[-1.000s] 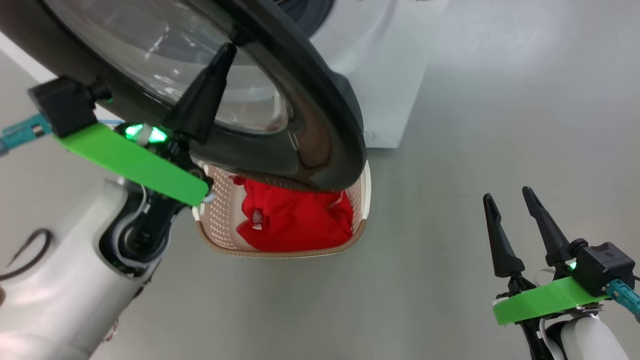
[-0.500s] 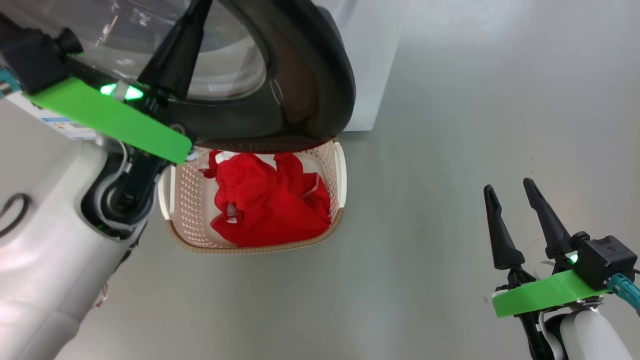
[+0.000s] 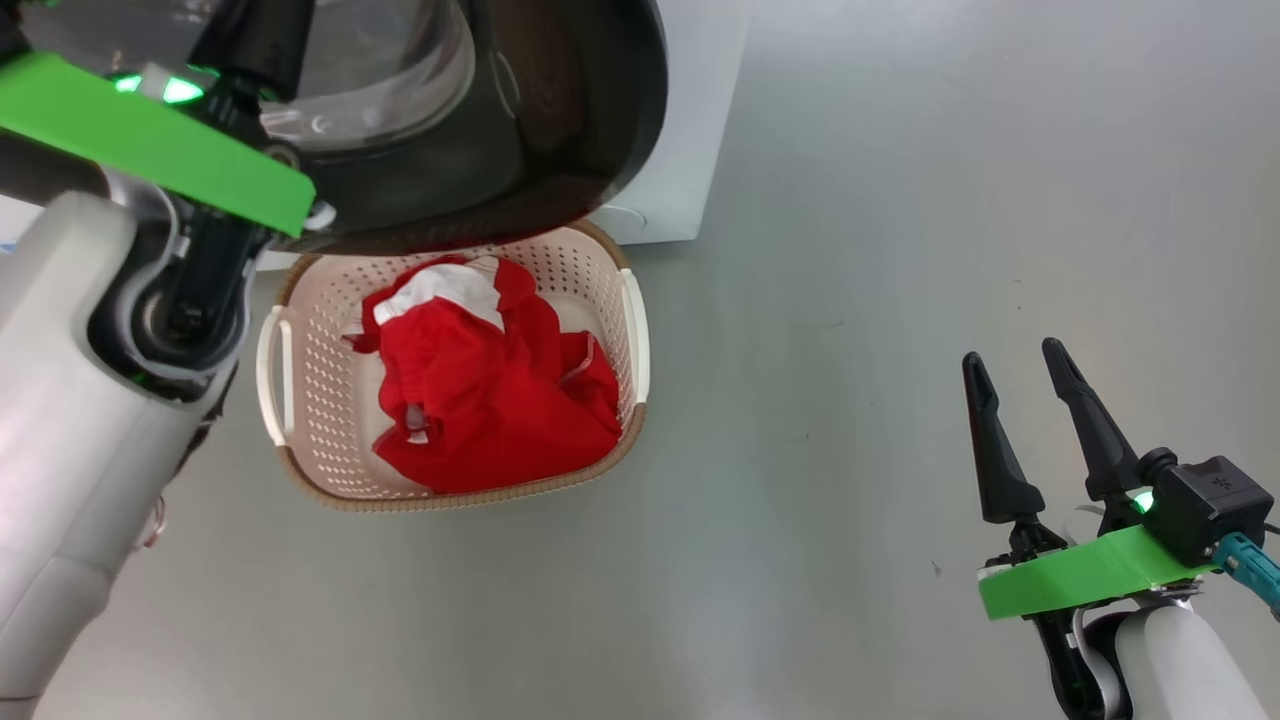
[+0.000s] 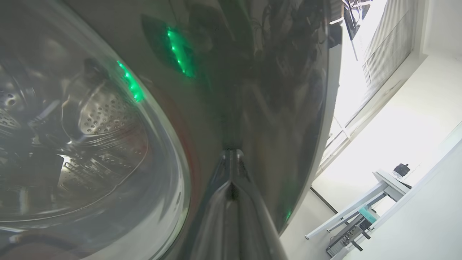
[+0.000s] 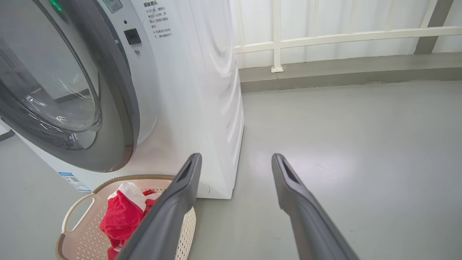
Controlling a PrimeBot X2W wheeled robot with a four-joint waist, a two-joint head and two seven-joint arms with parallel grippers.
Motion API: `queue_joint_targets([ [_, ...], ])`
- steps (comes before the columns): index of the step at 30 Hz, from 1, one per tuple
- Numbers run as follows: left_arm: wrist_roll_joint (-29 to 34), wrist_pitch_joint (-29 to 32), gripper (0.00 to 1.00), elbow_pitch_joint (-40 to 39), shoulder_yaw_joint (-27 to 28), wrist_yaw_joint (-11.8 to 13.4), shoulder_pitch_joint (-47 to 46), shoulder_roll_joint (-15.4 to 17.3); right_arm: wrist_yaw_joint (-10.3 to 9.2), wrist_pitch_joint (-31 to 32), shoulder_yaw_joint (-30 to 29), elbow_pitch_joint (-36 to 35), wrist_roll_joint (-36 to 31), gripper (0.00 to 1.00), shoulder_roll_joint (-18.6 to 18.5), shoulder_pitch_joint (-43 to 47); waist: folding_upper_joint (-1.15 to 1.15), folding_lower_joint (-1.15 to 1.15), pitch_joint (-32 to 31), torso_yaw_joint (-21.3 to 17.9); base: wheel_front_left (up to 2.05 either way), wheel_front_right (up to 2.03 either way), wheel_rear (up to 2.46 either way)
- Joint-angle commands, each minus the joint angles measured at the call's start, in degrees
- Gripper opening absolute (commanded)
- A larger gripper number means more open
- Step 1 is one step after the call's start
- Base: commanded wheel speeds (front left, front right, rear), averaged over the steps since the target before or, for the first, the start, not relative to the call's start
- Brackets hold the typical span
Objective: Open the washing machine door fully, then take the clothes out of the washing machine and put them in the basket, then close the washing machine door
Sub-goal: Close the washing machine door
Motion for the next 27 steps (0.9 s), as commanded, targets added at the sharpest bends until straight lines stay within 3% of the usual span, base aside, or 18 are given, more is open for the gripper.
queue_joint_targets([
  [1,-0.1,-0.2,0.00,-0.6,2.5,-0.4,-2.6,2.3,0.36,-0.4,1.0,-1.6,-0.3,1.00,0.1,-0.9,0.00,0.00,0.4,-0.5,0.00,0.00,0.00],
  [15,1.4,-0.2,0.00,-0.3,4.0,-0.4,0.3,2.3,0.36,-0.4,0.3,-1.4,-0.4,1.00,0.3,-0.7,0.00,0.00,-0.7,-0.1,0.00,0.00,0.00],
  [27,6.2,-0.2,0.00,-2.2,9.6,-0.4,13.8,0.2,0.36,-0.4,-0.1,-0.9,-0.8,1.00,0.2,1.5,0.00,0.00,-5.4,2.0,0.00,0.00,0.00],
])
